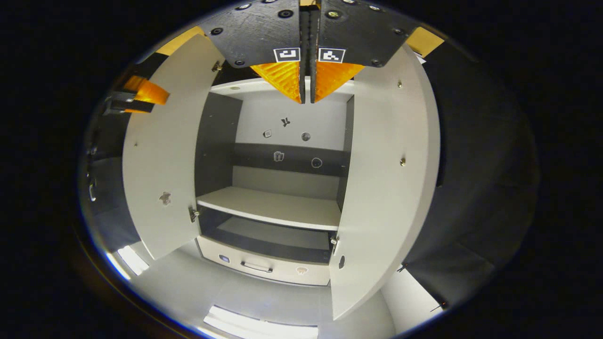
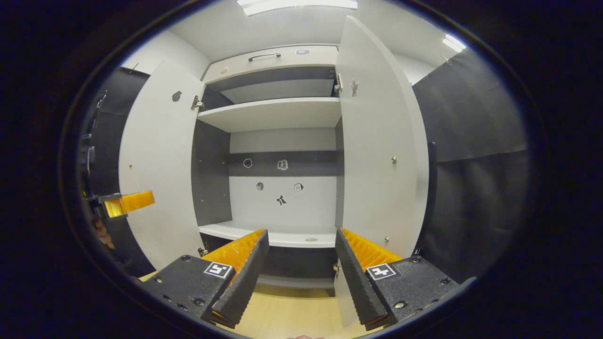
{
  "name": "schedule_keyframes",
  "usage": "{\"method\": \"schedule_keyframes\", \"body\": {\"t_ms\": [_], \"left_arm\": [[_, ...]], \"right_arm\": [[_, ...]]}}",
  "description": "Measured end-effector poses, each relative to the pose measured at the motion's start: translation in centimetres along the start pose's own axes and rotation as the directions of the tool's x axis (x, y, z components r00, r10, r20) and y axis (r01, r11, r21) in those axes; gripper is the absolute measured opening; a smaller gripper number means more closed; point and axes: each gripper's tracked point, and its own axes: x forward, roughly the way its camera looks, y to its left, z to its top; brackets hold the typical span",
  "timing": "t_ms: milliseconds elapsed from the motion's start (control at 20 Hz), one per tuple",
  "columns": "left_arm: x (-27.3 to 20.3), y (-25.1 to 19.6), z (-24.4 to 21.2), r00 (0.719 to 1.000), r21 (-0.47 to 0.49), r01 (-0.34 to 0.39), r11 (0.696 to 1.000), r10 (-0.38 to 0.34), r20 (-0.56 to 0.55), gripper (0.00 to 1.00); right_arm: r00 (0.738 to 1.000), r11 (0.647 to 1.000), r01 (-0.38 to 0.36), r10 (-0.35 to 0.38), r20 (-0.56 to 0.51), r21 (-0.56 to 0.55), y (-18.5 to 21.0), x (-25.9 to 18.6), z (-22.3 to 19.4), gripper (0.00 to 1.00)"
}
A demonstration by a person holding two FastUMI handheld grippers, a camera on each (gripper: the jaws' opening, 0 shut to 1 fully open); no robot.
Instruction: Open the right door of the double-door shoe cabinet with the right hand, and open the left door with the left hand.
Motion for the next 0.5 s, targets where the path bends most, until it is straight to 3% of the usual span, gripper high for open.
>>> {"method": "schedule_keyframes", "body": {"t_ms": [350,450,500], "left_arm": [[1.9,-2.1,-1.4,0.999,0.004,0.031,1.000,-0.031,-0.018,0.00],[1.6,-2.0,-1.1,1.000,0.010,0.026,1.000,-0.026,-0.006,0.15],[1.6,-2.0,-1.1,1.000,0.025,0.023,0.999,-0.023,-0.003,0.39]], "right_arm": [[1.000,1.000,0.010,-0.010,0.008,0.008,0.3,0.0,-0.1,0.89],[1.000,1.000,0.011,-0.011,0.012,0.006,0.6,0.2,-0.2,0.89],[1.000,1.000,0.012,-0.012,0.014,0.005,0.7,0.3,-0.2,0.89]]}}
